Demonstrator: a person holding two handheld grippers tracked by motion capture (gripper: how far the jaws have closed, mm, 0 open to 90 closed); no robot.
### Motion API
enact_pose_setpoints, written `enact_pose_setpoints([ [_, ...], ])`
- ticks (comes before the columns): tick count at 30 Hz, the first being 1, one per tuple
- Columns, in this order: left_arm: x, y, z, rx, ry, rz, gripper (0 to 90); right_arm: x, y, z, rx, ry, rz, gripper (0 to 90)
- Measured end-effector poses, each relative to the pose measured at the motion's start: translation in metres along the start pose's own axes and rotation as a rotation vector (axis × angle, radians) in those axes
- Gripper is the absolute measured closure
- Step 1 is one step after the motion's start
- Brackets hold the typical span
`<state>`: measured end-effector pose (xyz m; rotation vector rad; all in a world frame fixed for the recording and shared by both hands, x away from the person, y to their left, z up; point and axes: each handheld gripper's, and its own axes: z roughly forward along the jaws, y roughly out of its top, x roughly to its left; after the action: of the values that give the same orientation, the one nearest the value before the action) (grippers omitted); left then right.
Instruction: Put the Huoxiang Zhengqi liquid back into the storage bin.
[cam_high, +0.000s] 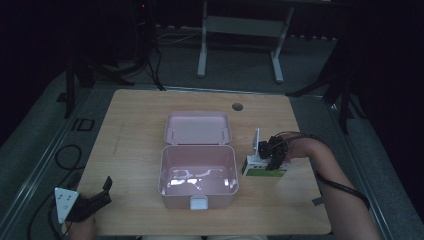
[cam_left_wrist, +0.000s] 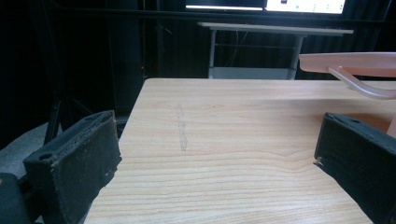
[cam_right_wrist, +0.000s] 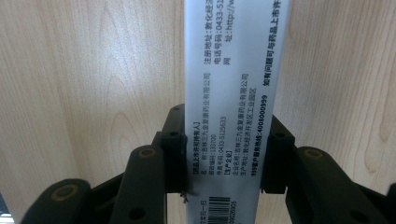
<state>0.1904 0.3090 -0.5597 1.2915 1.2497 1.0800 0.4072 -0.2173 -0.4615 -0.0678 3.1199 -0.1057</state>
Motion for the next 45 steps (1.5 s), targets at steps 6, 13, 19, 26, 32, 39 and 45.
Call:
enact_pose_setpoints([
  [6,0.000,0.000,0.000,0.000,0.001,-0.001,0.4,0.002,0.001,-0.001,0.013,0.015,-0.013,61.9],
  [13,0.000,0.000,0.000,0.002,0.002,0.000,0.3,0.007,0.002,-0.007,0.030,0.044,-0.006,61.9],
  [19,0.000,0.000,0.000,0.002,0.003,0.001,0.4,0.009,0.001,-0.016,0.030,0.046,0.008,61.9],
  [26,-0.001,0.000,0.001,0.004,0.004,0.004,0.4,0.016,0.002,-0.033,0.022,0.056,0.013,62.0],
  [32,0.000,0.000,0.001,0.000,0.007,-0.001,0.4,0.025,0.002,-0.048,0.025,0.055,0.009,62.0],
  [39,-0.001,0.000,0.001,0.003,0.007,0.006,0.4,0.030,0.003,-0.063,0.024,0.046,0.007,62.0],
  [45,-0.001,0.000,0.001,0.002,0.007,0.004,0.4,0.035,0.003,-0.077,0.031,0.041,0.013,62.1],
])
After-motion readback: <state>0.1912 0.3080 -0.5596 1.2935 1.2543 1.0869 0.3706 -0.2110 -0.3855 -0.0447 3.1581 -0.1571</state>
